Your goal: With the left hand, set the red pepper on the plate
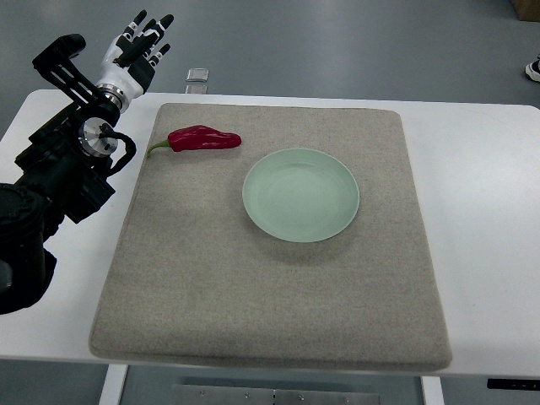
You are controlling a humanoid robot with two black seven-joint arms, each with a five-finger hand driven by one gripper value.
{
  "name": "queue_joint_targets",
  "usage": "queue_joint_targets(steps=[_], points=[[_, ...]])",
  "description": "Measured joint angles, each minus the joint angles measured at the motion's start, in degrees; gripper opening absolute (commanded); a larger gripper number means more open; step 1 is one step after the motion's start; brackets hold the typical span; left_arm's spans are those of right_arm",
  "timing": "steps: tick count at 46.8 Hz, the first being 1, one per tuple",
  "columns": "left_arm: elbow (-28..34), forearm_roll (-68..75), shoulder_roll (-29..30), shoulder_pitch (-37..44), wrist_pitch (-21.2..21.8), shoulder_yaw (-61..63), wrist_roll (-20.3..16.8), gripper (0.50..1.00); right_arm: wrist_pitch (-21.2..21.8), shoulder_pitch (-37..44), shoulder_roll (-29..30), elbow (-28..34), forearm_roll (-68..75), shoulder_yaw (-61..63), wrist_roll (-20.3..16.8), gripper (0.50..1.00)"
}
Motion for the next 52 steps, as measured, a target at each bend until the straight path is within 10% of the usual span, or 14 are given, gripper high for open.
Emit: queue_joint_targets(steps=[52], points=[[-1.3, 4.6, 0.0, -0.2, 0.0, 0.9, 0.6, 0.988, 0.0, 0.0, 0.0, 0.0, 0.0, 0.0, 0.0, 0.932]])
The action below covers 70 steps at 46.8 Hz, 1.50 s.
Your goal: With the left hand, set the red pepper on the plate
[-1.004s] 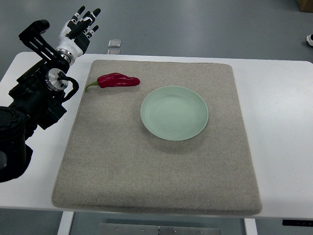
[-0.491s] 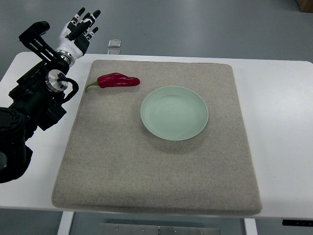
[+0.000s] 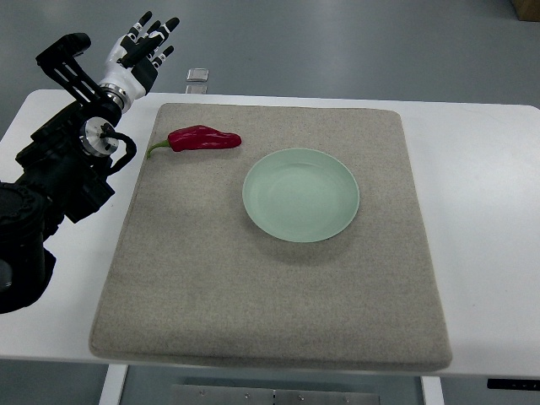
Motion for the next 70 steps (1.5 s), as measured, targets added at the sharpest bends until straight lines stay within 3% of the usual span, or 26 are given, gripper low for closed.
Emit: queue_joint_targets(steps=[50, 60, 70], points=[[-8.3, 60.4, 2.6, -4.2, 0.4, 0.2, -0.6, 0.984, 0.0, 0.0, 0.0, 0.0, 0.0, 0.0, 0.0, 0.932], [-10.5, 72.5, 5.4, -5.9, 0.4, 0.3, -0.7, 0.984, 0.0, 0.0, 0.0, 0.0, 0.0, 0.0, 0.0, 0.932], [-12.2, 80.4, 6.2, -7.3, 0.4, 3.5, -2.4, 0.984, 0.0, 0.0, 0.0, 0.0, 0.0, 0.0, 0.0, 0.932]])
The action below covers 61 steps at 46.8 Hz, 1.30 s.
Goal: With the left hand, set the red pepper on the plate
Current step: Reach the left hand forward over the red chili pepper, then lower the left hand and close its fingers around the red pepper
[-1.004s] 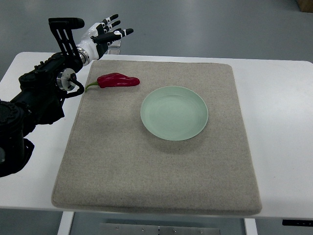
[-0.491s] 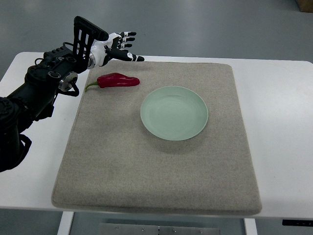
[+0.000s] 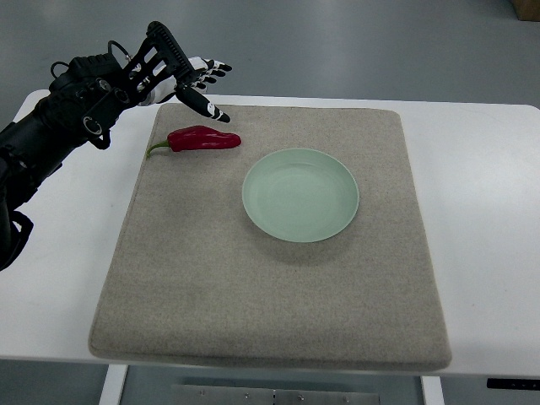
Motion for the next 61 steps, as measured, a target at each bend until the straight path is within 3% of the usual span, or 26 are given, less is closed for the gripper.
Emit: queue_joint_targets(steps=[13, 32, 44, 50, 61], points=[[-5.9, 10.6, 3.8, -1.5, 0.1, 1.3, -1.7, 0.977, 0.0, 0.0, 0.0, 0.0, 0.0, 0.0, 0.0, 0.932], [-7.0, 13.3, 6.4, -1.9, 0.3, 9.1, -5.7, 0.964, 0.0, 0.0, 0.0, 0.0, 0.0, 0.0, 0.0, 0.932], [-6.9, 13.0, 6.9, -1.1, 0.7, 9.4, -5.8, 0.939, 0.0, 0.0, 0.0, 0.0, 0.0, 0.0, 0.0, 0.932], [-6.9, 12.9, 6.8, -1.0, 0.7, 9.4, -5.8, 0.896, 0.0, 0.0, 0.0, 0.0, 0.0, 0.0, 0.0, 0.932], [-7.0, 12.9, 6.7, -0.9, 0.6, 9.5, -5.8, 0.894, 0.0, 0.0, 0.0, 0.0, 0.0, 0.0, 0.0, 0.932]])
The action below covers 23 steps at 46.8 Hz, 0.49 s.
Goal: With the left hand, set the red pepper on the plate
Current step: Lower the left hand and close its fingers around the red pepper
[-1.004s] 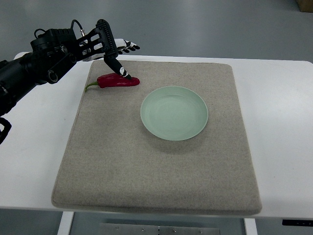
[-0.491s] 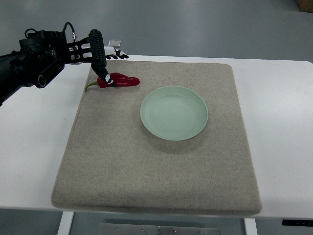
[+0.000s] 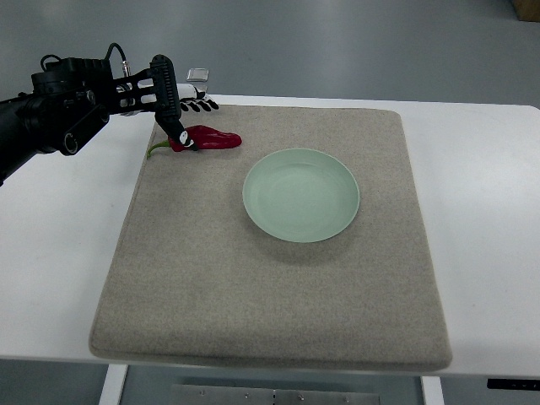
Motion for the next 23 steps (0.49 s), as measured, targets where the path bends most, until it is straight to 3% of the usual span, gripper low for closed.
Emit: queue_joint_targets(steps=[15, 23], points=[[-0.1, -0.4, -0.4, 0.0, -0.2, 0.0, 0.0, 0.894, 0.0, 0.0, 0.0, 0.0, 0.0, 0.0, 0.0, 0.932], [-0.2, -0.3, -0.6, 0.7, -0.3, 0.1, 0.0, 0.851, 0.0, 0.0, 0.0, 0.0, 0.0, 0.0, 0.0, 0.932]])
